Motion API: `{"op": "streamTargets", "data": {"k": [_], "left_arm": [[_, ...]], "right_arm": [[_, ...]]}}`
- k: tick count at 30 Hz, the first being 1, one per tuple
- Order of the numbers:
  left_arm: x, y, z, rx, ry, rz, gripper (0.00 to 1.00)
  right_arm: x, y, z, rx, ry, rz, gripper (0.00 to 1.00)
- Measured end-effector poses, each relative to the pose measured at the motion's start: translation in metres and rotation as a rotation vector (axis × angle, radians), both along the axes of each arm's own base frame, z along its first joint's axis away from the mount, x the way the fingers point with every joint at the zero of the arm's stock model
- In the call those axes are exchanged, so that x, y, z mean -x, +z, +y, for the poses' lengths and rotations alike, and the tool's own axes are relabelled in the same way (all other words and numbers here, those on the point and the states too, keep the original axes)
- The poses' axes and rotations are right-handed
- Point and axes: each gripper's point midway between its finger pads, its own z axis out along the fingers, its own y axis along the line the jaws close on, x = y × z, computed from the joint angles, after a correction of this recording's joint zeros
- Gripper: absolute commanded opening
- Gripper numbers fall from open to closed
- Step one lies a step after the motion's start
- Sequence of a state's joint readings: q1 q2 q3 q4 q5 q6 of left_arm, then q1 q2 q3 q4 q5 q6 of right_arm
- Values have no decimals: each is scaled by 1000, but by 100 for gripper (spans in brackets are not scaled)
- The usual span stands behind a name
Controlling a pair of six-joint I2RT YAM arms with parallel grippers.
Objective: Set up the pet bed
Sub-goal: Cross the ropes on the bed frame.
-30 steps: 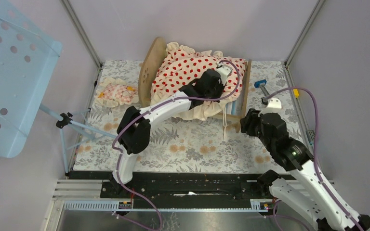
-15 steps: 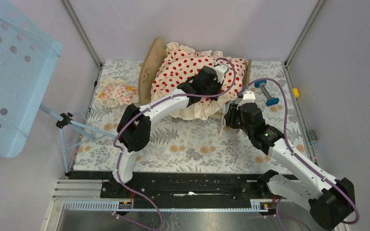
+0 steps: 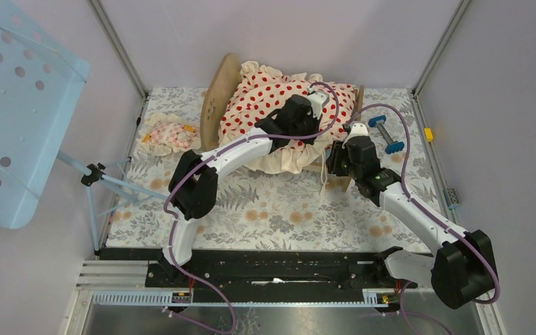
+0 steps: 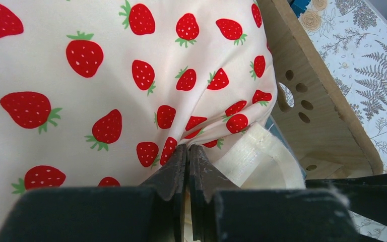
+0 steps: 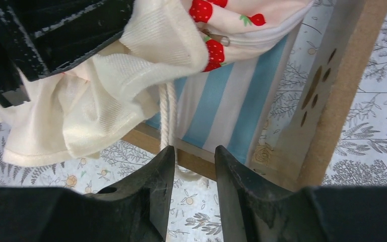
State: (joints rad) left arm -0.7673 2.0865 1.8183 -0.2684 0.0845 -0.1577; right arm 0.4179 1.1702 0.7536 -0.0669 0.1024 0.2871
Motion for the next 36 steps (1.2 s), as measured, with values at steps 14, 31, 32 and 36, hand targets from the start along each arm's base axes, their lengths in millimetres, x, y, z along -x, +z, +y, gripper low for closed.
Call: {"op": "streamTargets", "data": {"k": [14,31,32,36], "left_arm": [[2,0,-1,6,-12,6,0],[2,0,-2,8,-17,8,0],[2,0,-2,8,-17,8,0],[2,0,-2,9,-18,9,0]], "right_arm": [[-6,-10,9,-12,32,29,40],[-20,-19,8,15,4,48,51],[-21,-20,8,15,4,49,48],[-25,-21,10,19,5,59,35]]}}
